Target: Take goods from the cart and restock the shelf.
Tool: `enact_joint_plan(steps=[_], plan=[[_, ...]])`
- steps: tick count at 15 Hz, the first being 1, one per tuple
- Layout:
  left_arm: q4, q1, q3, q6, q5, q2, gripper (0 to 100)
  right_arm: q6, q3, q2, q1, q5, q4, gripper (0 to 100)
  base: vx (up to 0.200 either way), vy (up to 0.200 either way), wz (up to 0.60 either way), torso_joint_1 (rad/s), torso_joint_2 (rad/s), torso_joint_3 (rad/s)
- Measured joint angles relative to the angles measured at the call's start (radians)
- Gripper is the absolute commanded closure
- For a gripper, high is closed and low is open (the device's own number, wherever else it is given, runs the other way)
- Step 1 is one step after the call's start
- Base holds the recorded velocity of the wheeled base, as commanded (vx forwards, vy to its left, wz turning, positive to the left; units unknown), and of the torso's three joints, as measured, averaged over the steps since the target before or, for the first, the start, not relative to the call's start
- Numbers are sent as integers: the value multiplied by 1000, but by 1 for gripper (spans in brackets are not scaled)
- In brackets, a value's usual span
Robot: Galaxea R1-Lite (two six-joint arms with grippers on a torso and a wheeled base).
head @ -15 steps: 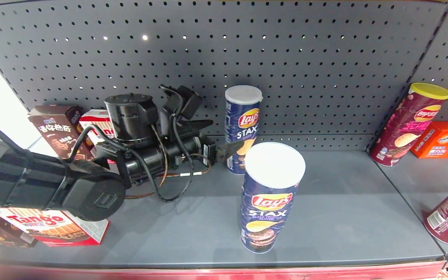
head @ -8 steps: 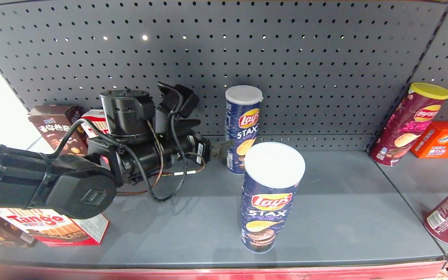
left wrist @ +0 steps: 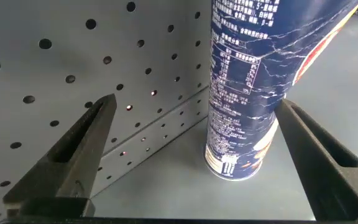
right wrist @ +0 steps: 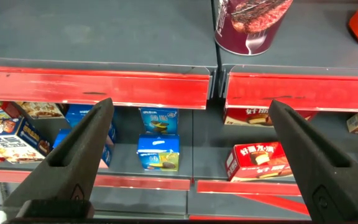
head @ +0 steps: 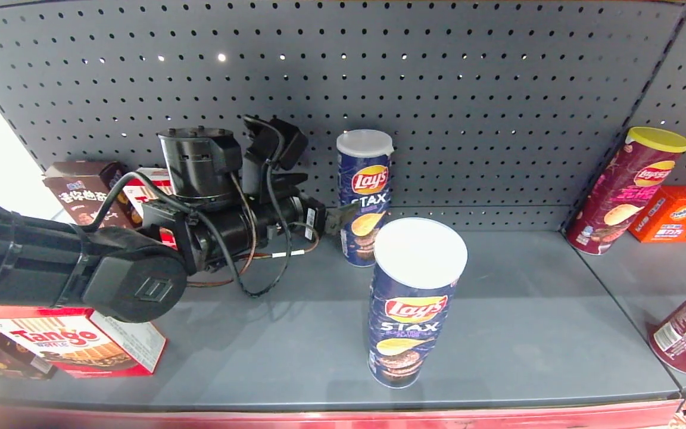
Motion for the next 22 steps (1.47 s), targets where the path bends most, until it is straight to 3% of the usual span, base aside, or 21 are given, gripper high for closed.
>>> enact_joint_plan(steps=[4,6,8,10,11,17,22], plan=[[8,0,57,0,2,-61,0,0,0,0,0,0,0,0,0,0,0,0,0,0],[42,0,89,3,39,-99,0,0,0,0,0,0,0,0,0,0,0,0,0,0],[69,8,93,31,103,-123,0,0,0,0,0,0,0,0,0,0,0,0,0,0],[117,11,92,103,168,-133,0,0,0,0,0,0,0,0,0,0,0,0,0,0],[123,13,87,115,183,-134,0,0,0,0,0,0,0,0,0,0,0,0,0,0],[128,13,31,120,234,-85,0,0,0,0,0,0,0,0,0,0,0,0,0,0],[128,11,-29,121,237,-5,0,0,0,0,0,0,0,0,0,0,0,0,0,0]])
